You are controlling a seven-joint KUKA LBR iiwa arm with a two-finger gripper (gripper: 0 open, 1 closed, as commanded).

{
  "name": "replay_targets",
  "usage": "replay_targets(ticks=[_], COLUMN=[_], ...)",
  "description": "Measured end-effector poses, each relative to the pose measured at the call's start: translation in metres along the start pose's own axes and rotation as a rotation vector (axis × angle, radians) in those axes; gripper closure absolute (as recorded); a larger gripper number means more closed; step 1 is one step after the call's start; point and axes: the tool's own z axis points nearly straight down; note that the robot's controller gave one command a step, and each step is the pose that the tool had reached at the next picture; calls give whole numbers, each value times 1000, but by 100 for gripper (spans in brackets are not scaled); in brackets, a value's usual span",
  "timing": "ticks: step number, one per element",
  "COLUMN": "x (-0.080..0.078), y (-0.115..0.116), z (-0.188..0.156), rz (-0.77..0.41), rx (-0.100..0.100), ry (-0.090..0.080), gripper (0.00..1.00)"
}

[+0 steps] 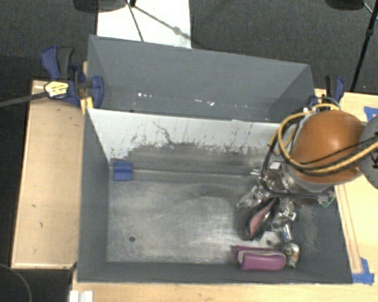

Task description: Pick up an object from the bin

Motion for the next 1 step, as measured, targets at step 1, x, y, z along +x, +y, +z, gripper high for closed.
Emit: replay_targets(ticks=[1], x=[40], y=[42], z=[-140], rz=[-222], rx=[7], ry=[2], gripper=[100])
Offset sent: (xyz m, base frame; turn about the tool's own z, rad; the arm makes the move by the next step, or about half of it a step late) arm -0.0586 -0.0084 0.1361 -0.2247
